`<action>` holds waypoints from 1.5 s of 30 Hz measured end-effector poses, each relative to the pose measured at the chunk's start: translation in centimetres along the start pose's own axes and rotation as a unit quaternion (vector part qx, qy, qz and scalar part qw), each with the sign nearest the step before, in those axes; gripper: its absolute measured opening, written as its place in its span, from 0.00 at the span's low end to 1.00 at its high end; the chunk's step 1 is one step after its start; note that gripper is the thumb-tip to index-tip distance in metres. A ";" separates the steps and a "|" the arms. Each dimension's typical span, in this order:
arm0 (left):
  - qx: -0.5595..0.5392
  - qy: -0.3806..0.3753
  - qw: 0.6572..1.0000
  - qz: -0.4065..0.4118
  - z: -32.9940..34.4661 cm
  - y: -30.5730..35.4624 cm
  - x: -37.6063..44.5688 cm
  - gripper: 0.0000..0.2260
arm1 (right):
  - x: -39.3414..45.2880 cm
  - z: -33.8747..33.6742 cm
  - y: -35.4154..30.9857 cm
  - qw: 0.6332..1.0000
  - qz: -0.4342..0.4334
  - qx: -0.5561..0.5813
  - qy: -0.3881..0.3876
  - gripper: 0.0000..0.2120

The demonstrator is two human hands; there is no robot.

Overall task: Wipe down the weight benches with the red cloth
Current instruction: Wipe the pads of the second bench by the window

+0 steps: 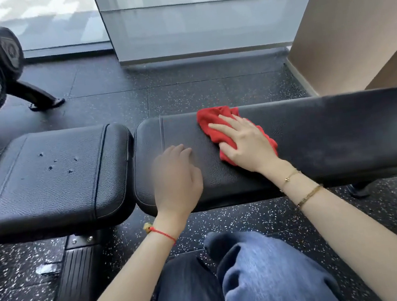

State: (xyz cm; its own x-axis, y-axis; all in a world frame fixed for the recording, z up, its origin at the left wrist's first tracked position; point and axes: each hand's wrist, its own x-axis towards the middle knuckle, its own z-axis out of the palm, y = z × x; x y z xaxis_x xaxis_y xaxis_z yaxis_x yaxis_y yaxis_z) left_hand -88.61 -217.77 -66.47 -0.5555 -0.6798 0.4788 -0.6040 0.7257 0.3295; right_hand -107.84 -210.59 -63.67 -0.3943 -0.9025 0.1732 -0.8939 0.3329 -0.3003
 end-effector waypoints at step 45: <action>0.124 0.073 0.977 -0.159 -10.5 -17.7 -4.6 0.13 | 4.4 5.6 -17.3 0.957 -0.270 0.049 -0.096 0.24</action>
State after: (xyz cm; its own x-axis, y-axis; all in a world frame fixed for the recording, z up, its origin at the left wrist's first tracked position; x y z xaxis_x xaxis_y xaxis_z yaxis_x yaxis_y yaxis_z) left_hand -69.40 -226.36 -65.91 -0.2412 -0.8310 0.5013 -0.8621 0.4207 0.2825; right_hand -92.90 -221.89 -62.99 0.1749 -0.9723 0.1550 -0.9278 -0.2155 -0.3046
